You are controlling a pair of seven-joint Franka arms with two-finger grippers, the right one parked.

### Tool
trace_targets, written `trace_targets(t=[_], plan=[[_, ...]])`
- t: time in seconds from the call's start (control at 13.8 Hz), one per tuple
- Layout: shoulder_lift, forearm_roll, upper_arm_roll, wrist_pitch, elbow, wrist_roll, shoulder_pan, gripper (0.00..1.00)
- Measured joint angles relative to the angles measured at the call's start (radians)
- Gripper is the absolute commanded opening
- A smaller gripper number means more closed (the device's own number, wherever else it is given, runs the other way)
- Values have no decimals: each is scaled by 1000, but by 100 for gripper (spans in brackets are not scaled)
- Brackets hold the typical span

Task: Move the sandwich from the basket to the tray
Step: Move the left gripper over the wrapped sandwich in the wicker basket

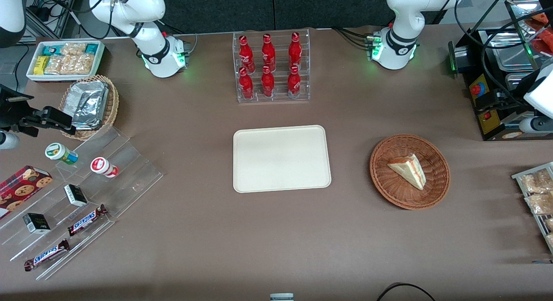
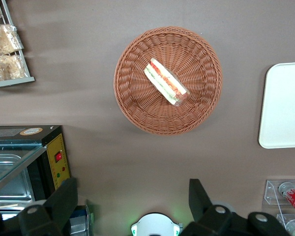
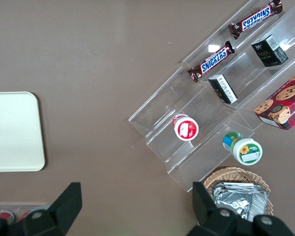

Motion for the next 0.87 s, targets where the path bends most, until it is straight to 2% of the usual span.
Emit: trace_targets(t=[0.36,0.58,0.87], plan=[[9,7,0,45,-57,0,-2,100],[11,8,1,238,-219,-67,-2,100],[-7,7,-7,592,-489,-384,-6,100]])
